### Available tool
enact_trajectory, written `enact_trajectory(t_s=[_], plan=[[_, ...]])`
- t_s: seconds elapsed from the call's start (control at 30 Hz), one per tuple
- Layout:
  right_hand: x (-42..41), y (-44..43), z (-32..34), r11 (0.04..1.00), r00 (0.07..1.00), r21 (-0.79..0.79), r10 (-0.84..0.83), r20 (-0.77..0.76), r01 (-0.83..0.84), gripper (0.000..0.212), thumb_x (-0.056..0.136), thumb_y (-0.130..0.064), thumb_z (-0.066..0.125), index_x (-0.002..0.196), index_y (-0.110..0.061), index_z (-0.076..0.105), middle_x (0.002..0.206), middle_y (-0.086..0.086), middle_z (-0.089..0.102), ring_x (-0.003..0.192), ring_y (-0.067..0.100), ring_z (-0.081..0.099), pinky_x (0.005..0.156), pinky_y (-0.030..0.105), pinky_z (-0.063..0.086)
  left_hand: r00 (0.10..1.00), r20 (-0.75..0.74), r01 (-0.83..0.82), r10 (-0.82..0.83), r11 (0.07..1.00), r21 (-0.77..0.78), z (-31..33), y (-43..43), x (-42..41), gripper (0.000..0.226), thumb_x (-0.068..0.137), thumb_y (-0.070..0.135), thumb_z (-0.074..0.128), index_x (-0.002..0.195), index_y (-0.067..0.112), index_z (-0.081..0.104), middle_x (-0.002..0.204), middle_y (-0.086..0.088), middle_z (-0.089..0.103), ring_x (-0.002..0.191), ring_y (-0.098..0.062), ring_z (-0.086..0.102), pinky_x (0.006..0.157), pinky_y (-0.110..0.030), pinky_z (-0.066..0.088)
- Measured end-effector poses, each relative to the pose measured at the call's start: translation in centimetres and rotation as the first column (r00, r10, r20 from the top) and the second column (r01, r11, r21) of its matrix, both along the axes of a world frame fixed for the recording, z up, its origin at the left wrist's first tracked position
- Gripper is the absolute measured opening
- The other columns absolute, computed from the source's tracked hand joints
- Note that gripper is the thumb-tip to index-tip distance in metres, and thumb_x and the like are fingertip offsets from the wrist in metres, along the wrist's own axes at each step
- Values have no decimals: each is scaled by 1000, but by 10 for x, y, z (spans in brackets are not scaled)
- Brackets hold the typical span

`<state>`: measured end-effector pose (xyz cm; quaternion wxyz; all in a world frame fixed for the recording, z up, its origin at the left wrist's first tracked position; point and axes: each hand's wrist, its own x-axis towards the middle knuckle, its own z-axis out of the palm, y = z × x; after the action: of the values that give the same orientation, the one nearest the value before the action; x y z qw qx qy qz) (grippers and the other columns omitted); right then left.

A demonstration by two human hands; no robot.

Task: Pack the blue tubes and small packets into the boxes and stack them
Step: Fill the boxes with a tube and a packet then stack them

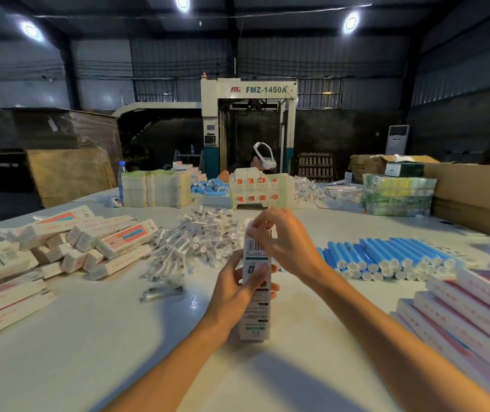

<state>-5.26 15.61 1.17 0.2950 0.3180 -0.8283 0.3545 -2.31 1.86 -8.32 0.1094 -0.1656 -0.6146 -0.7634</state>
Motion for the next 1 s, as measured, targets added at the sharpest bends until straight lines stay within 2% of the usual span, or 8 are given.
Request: enact_trajectory(t_s=[0.1,0.27,0.4,0.5,0.63,0.8,0.93,1.0], plan=[[2,3,-15,1000,999,-30,4,-37,-5,14,102,-26,63,106,-16,72,115,-4,57,113,12,47,95,25,45,1000,-18,5,-6,1000,-23,0,-1,-1,45,95,31,75,134,19,57,115,-13,79,93,-42,78,85,-51,66],[14,14,-37,954,993,-301,51,104,-18,26,103,-31,62,127,-25,56,119,-8,61,107,9,59,83,21,48,998,-54,-21,18,998,-52,-4,-2,-2,51,98,34,73,142,18,51,116,-12,78,93,-41,78,84,-51,66],[25,15,-57,902,923,-408,270,274,-143,37,103,-29,64,138,-33,51,120,-6,69,99,10,70,74,28,61,990,-140,-27,20,998,-48,-3,-2,-2,66,101,30,69,152,44,31,127,-2,76,97,-35,79,81,-54,66],[27,16,-61,862,906,-481,322,276,-160,41,103,-23,64,141,-34,54,123,-7,70,107,14,69,87,36,62,982,-190,-8,-5,998,-68,-2,-2,0,74,99,35,70,152,61,25,134,-1,72,97,-39,78,78,-53,66],[25,18,-62,863,897,-477,332,294,-163,38,104,-23,62,139,-37,57,119,-15,68,112,13,66,95,38,59,983,-177,21,-38,995,-94,-2,-3,-2,64,102,32,64,146,66,33,133,1,70,89,-43,76,79,-53,65],[23,19,-62,877,890,-446,338,306,-180,32,106,-23,58,134,-38,58,117,-17,67,114,10,64,91,33,60,988,-132,62,-76,993,-105,-1,-4,-1,71,97,34,74,150,56,32,132,-6,67,89,-36,74,80,-52,64],[21,22,-58,884,887,-428,339,314,-187,28,105,-16,57,130,-28,57,118,-1,68,101,9,67,79,28,58,981,-195,-36,-10,971,-236,1,-2,-1,98,83,17,90,152,46,26,138,13,61,117,-27,71,81,-49,66],[20,24,-57,911,897,-374,305,320,-177,26,105,-21,57,130,-31,55,118,0,67,96,10,68,77,29,60,970,-238,-117,48,952,-283,3,3,-2,101,79,12,92,148,48,27,135,23,62,122,-19,69,81,-43,66]])
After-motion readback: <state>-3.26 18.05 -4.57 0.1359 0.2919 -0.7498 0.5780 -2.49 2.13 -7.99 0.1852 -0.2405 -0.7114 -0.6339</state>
